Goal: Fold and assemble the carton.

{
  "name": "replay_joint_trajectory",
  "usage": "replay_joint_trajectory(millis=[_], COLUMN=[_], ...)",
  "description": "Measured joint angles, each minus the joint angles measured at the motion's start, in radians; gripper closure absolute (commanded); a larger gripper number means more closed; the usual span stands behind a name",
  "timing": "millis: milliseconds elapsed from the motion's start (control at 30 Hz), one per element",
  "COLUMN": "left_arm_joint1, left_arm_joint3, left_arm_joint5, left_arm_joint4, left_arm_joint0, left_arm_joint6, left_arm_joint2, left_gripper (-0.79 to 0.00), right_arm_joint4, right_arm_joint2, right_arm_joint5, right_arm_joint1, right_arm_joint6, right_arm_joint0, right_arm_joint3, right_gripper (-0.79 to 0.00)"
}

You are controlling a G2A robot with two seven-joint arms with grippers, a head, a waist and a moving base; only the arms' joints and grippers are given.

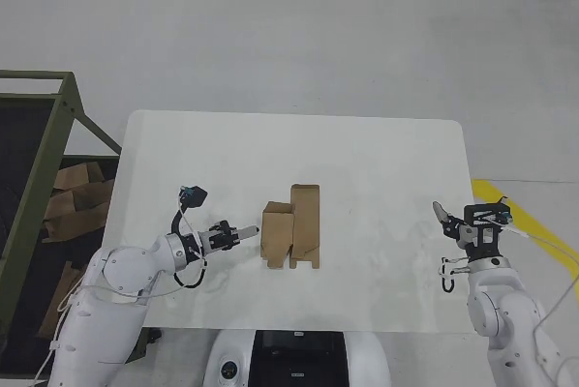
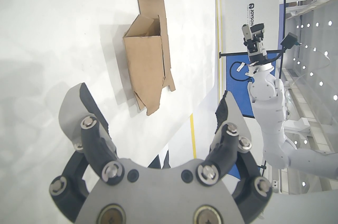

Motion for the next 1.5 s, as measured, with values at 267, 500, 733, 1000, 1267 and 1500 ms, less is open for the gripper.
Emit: replay_joint_trajectory(millis=[267, 500, 733, 1000, 1267, 1500], left_arm_joint1=[-0.002, -0.008, -0.012, -0.01, -0.006, -0.001], left_arm_joint3=[0.014, 0.126, 0.209, 0.244, 0.249, 0.234], left_arm_joint5=[-0.001, 0.019, 0.011, -0.021, -0.034, -0.061], left_arm_joint4=[-0.016, -0.094, -0.11, -0.134, -0.151, -0.173], left_arm_joint0=[-0.004, -0.102, -0.167, -0.176, -0.17, -0.153], left_arm_joint6=[0.02, 0.017, 0.039, 0.07, 0.085, 0.104], left_arm_joint2=[0.023, 0.103, 0.161, 0.179, 0.184, 0.173], left_gripper=[-0.785, -0.785, -0.785, -0.785, -0.785, -0.785], right_arm_joint4=[0.0, 0.0, 0.0, 0.0, 0.044, 0.156], right_arm_joint2=[0.0, 0.0, 0.0, 0.0, -0.011, -0.042], right_arm_joint5=[0.0, 0.0, 0.0, 0.0, -0.05, -0.063], right_arm_joint1=[0.0, 0.0, 0.0, 0.0, -0.004, -0.012], right_arm_joint6=[0.0, 0.0, 0.0, 0.0, 0.006, 0.095], right_arm_joint0=[0.0, 0.0, 0.0, 0.0, -0.005, 0.004], right_arm_joint3=[0.0, 0.0, 0.0, 0.0, -0.06, -0.138], right_gripper=[-0.785, -0.785, -0.785, -0.785, -0.785, -0.785])
